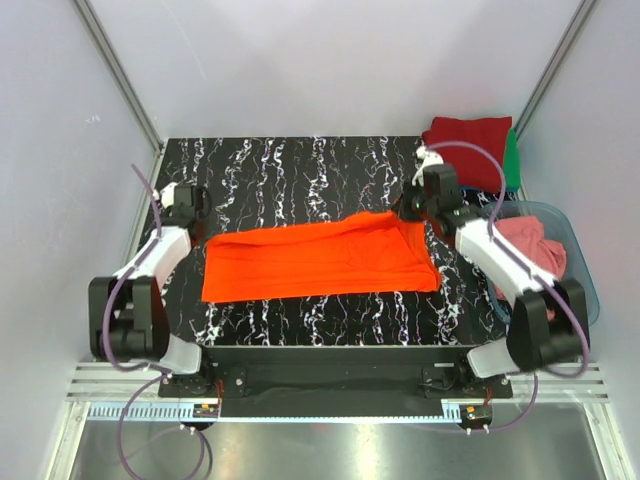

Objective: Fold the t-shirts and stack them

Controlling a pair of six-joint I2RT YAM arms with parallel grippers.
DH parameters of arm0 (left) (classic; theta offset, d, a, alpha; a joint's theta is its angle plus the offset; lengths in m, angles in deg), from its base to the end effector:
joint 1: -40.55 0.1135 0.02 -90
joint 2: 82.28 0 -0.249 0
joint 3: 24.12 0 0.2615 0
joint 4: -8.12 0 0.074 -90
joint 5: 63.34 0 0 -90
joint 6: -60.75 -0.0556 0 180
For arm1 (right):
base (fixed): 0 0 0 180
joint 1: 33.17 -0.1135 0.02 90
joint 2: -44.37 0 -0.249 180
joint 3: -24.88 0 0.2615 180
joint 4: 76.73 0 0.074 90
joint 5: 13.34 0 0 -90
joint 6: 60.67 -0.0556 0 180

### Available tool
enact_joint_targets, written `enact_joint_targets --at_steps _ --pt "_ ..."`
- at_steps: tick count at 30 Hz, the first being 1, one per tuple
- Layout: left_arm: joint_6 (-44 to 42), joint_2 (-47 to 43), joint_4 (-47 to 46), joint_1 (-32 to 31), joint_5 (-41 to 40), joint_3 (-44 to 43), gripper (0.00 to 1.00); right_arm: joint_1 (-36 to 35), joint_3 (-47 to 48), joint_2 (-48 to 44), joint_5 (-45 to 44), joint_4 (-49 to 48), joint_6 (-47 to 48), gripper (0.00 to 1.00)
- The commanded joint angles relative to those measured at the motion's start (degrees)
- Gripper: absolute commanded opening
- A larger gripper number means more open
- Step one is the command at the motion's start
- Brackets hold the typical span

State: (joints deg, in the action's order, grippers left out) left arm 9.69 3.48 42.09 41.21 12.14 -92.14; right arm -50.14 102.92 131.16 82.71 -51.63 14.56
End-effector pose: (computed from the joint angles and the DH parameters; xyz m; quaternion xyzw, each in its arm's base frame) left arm 0.3297 0.0177 0.1818 -0.3564 0.8677 0.0061 0.3465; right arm 0.3540 0.1141 0.2503 -0.0417 0.8805 0.1733 0.4393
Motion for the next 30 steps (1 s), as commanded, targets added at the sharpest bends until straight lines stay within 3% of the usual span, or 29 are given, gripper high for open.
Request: enact_joint_targets --at_steps 1,2,3,4,5,6,7,10,17,25,30 --pt "-0.8 -7.0 -3.6 0.2 -0.2 4.7 0.00 -2.0 -9.9 -11.2 -3.9 -0.1 -5.7 0.00" --pt "-0.7 -8.1 -3.8 0.3 -0.3 6.1 0.04 -2.4 -12.2 -15.6 -5.5 1.2 -7.9 0.03" --pt "-0.5 -10.1 -4.0 0.2 -0.7 8.5 0.09 -2.6 -14.3 -18.0 -9.0 1.9 -12.8 0.22" --pt "0.1 -11.2 -3.9 0.2 -0.9 9.6 0.21 -2.8 -18.0 -20.1 -10.4 2.9 -15.0 0.62" --pt "0.3 -12.3 -4.2 0.2 -1.0 10.7 0.51 -2.7 -19.2 -24.0 -12.4 3.5 -18.2 0.76" --pt "0.5 -14.2 -4.4 0.2 -1.1 12.4 0.64 -2.7 -20.1 -25.7 -16.2 4.0 -19.1 0.83" --pt "1.0 -15.2 -4.6 0.2 -1.1 13.2 0.69 -2.8 -20.5 -26.7 -17.3 4.2 -19.2 0.87" --pt "1.2 -17.6 -5.0 0.1 0.3 14.8 0.75 -2.7 -16.6 -26.1 -17.5 6.0 -17.8 0.89" --pt "1.0 -18.2 -7.3 -0.4 3.0 16.2 0.73 -2.7 -8.7 -6.9 -9.4 6.9 -17.5 0.86" --pt "-2.4 -7.5 -7.4 -2.9 11.3 10.4 0.69 -2.7 0.8 13.2 -2.7 10.5 -18.7 0.86" --pt "-3.5 0.0 -6.7 -5.1 13.9 7.0 0.66 -2.8 4.7 20.4 2.8 10.9 -19.9 0.86"
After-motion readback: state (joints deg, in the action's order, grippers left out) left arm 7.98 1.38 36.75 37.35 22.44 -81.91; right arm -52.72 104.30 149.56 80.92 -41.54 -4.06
